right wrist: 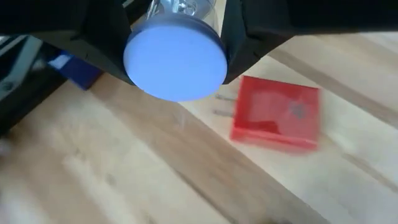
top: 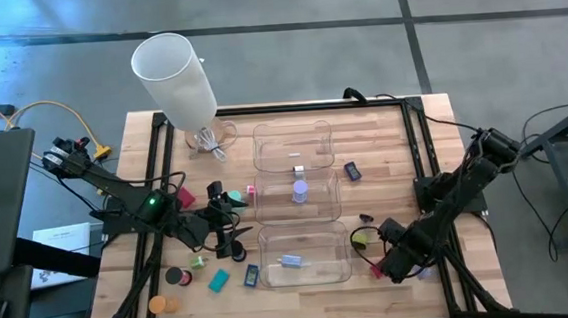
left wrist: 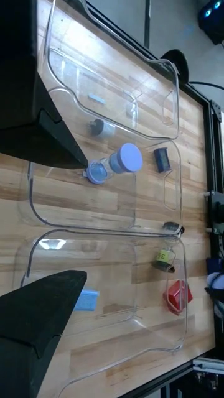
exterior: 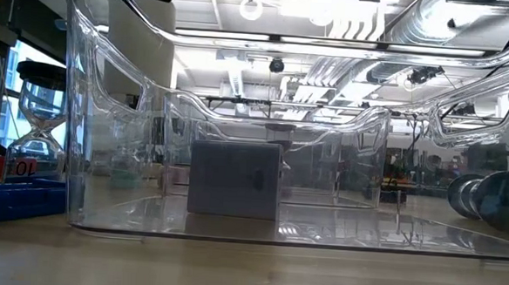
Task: Pick & Place Office items
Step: Put the purple hourglass into the middle transparent bin
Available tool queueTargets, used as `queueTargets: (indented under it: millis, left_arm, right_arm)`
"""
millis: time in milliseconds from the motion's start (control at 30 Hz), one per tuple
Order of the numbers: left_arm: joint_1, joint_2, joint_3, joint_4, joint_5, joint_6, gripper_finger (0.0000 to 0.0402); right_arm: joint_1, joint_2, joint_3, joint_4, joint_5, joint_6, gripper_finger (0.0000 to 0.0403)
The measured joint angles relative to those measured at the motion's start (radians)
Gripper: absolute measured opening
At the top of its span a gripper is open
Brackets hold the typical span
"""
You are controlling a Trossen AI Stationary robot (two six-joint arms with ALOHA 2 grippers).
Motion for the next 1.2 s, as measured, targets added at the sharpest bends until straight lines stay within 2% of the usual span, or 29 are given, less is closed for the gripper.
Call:
queueTargets:
  millis: [233,500,667,867,1033,1200]
  left_arm:
    - [0.0,0.0,0.0,-0.001,0.0,0.0,0.0271]
    - [-0.001,0.0,0.0,-0.001,0.046,-0.009,0.0271]
    - [0.0,0.009,0.0,0.003,0.047,-0.02,0.0271]
    - [0.0,0.072,0.0,0.061,0.038,0.009,0.0271]
    - [0.0,0.165,0.0,0.256,0.037,0.143,0.0271]
    - [0.0,0.248,0.0,0.502,0.023,0.286,0.0271]
  right_arm:
    - [-0.003,-0.002,0.199,-0.129,0.237,-0.046,0.0183]
    - [-0.061,-0.002,0.277,-0.05,0.525,-0.255,0.0183]
    - [-0.114,-0.002,0.277,0.118,0.66,-0.495,0.0183]
    - [-0.172,-0.002,0.277,0.433,0.778,-0.869,0.0183]
    - [-0.191,-0.002,0.277,0.751,0.808,-1.197,0.0183]
    - [-0.188,-0.002,0.278,1.007,0.807,-1.449,0.0183]
